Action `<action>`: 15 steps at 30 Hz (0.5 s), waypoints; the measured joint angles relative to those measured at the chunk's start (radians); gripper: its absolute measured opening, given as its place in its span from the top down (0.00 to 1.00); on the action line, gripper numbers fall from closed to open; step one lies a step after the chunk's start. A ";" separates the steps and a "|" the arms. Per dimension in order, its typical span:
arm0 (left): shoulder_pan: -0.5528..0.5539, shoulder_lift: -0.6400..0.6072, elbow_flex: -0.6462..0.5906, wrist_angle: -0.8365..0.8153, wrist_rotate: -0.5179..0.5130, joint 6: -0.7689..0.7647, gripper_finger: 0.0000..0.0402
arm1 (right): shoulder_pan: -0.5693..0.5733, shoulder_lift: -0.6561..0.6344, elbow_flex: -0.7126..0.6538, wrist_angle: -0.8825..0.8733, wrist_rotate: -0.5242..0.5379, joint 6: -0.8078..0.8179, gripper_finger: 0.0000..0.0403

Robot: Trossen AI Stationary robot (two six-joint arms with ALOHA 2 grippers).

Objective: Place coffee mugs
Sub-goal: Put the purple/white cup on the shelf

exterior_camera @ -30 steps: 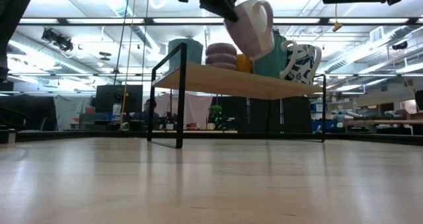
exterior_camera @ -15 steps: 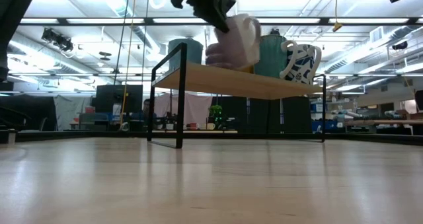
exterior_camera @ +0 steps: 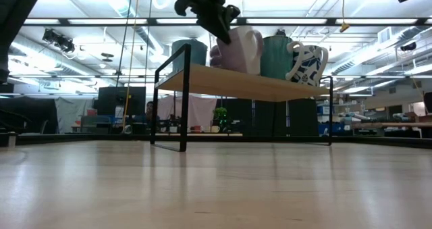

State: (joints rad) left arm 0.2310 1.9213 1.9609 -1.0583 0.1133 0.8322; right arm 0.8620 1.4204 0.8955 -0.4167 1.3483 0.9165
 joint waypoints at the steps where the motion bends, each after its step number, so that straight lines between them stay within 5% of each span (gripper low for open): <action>1: 0.000 0.001 0.000 0.004 -0.007 -0.002 0.89 | 0.000 0.000 0.000 0.002 0.000 0.000 0.30; 15: -0.011 0.003 -0.002 0.058 -0.065 0.001 0.72 | 0.000 0.000 0.000 0.024 -0.006 -0.003 0.30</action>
State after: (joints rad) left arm 0.2203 1.9247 1.9587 -1.0008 0.0483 0.8333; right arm 0.8620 1.4204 0.8955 -0.3927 1.3422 0.9134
